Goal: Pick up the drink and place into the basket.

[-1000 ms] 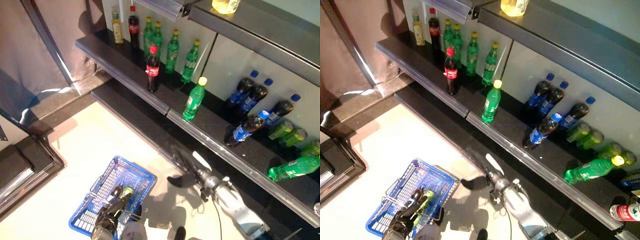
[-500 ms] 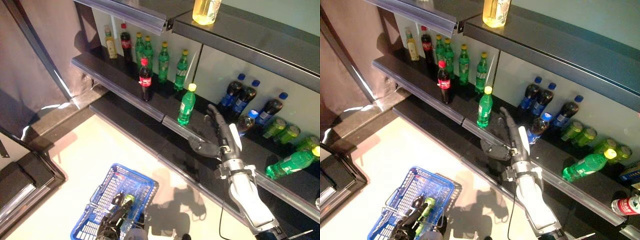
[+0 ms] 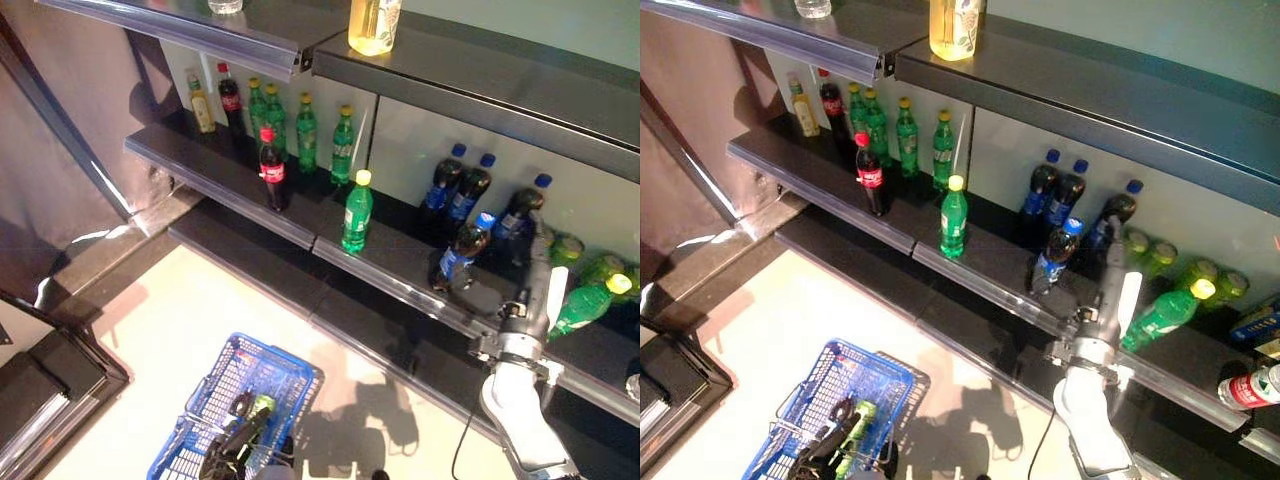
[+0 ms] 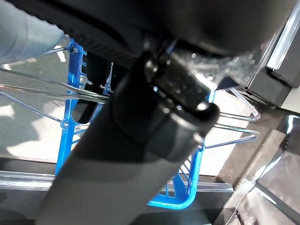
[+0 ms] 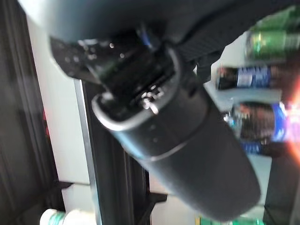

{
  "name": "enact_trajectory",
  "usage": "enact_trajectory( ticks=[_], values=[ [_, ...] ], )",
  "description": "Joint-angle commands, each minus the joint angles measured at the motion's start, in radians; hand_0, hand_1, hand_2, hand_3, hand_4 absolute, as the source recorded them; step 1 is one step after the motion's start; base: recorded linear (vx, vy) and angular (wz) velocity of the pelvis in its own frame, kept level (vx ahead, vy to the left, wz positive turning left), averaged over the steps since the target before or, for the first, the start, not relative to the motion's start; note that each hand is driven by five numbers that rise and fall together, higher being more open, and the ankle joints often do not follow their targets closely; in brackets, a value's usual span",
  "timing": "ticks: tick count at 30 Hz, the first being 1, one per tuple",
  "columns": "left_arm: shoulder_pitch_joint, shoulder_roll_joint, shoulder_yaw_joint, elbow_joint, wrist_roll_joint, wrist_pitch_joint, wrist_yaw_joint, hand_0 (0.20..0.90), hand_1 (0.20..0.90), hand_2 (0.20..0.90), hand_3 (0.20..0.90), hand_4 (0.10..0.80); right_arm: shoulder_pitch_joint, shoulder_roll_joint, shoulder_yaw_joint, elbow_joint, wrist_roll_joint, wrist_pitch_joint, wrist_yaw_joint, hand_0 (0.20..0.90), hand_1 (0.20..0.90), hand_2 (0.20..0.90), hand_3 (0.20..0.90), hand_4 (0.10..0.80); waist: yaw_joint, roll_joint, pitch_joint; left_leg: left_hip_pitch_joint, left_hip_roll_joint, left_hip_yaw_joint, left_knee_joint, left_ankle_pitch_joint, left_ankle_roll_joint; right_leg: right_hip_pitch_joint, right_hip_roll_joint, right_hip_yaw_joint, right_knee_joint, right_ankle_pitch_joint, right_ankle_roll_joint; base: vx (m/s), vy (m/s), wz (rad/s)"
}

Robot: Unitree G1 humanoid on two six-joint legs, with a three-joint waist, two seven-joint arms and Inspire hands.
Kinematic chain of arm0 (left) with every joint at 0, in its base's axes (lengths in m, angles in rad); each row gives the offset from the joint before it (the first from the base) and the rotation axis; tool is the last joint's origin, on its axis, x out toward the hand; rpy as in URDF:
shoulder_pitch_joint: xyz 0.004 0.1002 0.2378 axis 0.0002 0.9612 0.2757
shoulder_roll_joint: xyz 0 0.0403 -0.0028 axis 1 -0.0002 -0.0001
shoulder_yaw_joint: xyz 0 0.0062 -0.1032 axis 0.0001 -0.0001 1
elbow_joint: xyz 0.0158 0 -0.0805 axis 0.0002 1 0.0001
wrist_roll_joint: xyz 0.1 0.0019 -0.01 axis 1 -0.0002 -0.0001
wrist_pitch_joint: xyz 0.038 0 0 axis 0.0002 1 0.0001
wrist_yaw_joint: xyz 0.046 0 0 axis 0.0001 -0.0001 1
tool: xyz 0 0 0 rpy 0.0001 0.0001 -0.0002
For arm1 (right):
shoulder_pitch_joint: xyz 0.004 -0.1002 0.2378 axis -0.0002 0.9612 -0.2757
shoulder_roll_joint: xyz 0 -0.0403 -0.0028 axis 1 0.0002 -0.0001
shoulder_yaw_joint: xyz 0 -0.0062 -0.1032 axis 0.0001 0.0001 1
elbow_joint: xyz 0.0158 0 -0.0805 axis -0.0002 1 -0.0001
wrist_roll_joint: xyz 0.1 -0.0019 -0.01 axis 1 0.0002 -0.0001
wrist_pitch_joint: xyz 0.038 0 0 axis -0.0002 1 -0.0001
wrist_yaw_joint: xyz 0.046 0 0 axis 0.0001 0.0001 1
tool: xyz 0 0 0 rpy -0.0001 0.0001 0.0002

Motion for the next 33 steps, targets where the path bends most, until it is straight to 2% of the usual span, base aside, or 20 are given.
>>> enact_trajectory(
  ticks=[1, 7, 12, 17, 21, 25, 33],
  values=[
    [0.067, 0.031, -0.066, -0.049, 0.072, -0.055, -0.051, 0.3, 0.3, 0.3, 0.2, 0.1, -0.022, -0.041, -0.024, -0.129, -0.017, -0.075, -0.039, 0.9, 0.9, 0.9, 0.9, 0.8, 0.022, 0.004, -0.063, 0.008, 0.049, 0.034, 0.013, -0.031, 0.012, -0.043, -0.064, 0.013, 0.069, 0.017, 0.001, 0.0, 0.0, 0.0],
    [0.066, 0.026, -0.095, -0.054, 0.073, -0.056, -0.043, 0.3, 0.3, 0.3, 0.2, 0.1, -0.03, -0.028, -0.019, -0.105, -0.034, -0.082, -0.099, 0.9, 0.9, 0.9, 0.9, 0.8, 0.022, 0.006, -0.048, 0.005, 0.045, 0.031, 0.018, -0.033, 0.016, -0.055, -0.064, 0.014, 0.077, 0.017, -0.002, 0.0, 0.0, 0.0],
    [0.068, 0.035, -0.097, -0.059, 0.075, -0.05, -0.04, 0.3, 0.3, 0.3, 0.2, 0.1, -0.031, -0.024, -0.002, -0.086, 0.031, -0.062, -0.065, 0.9, 0.9, 0.9, 0.9, 0.8, 0.025, 0.01, -0.034, -0.006, 0.036, 0.029, 0.028, -0.037, 0.019, -0.071, -0.07, 0.012, 0.084, 0.021, 0.001, 0.003, 0.013, 0.0],
    [0.027, 0.046, -0.123, -0.065, 0.052, -0.049, -0.034, 0.3, 0.3, 0.3, 0.2, 0.1, -0.082, -0.02, 0.027, -0.045, 0.032, -0.083, -0.099, 0.9, 0.9, 0.9, 0.9, 0.8, 0.028, 0.017, -0.002, -0.055, 0.031, 0.021, 0.071, -0.042, 0.02, -0.113, -0.075, 0.011, 0.117, 0.017, -0.005, -0.082, 0.012, -0.01],
    [-0.073, 0.061, -0.175, -0.098, 0.008, -0.057, -0.023, 0.3, 0.3, 0.3, 0.2, 0.1, -0.241, -0.011, 0.034, 0.029, 0.033, -0.119, -0.205, 0.9, 0.9, 0.9, 0.9, 0.8, 0.035, 0.034, 0.108, -0.162, 0.01, 0.003, 0.143, -0.043, 0.024, -0.201, -0.079, 0.009, 0.168, 0.014, -0.021, -0.219, 0.004, 0.01],
    [-0.106, 0.063, -0.198, -0.102, -0.003, -0.075, -0.035, 0.3, 0.3, 0.3, 0.2, 0.1, -0.346, -0.002, 0.018, 0.053, 0.032, -0.105, -0.266, 0.9, 0.9, 0.9, 0.9, 0.8, 0.038, 0.053, 0.179, -0.22, 0.0, -0.003, 0.18, -0.037, 0.023, -0.246, -0.085, 0.006, 0.201, 0.011, -0.028, -0.136, 0.016, 0.01],
    [-0.134, 0.073, -0.211, -0.112, -0.034, -0.09, -0.06, 0.3, 0.3, 0.3, 0.2, 0.1, -0.467, 0.001, 0.001, 0.089, 0.029, -0.075, -0.328, 0.9, 0.9, 0.9, 0.9, 0.8, 0.035, 0.078, 0.262, -0.307, -0.016, 0.002, 0.231, -0.032, 0.025, -0.326, -0.091, 0.019, 0.245, 0.013, -0.036, -0.073, 0.042, -0.07]
  ],
)
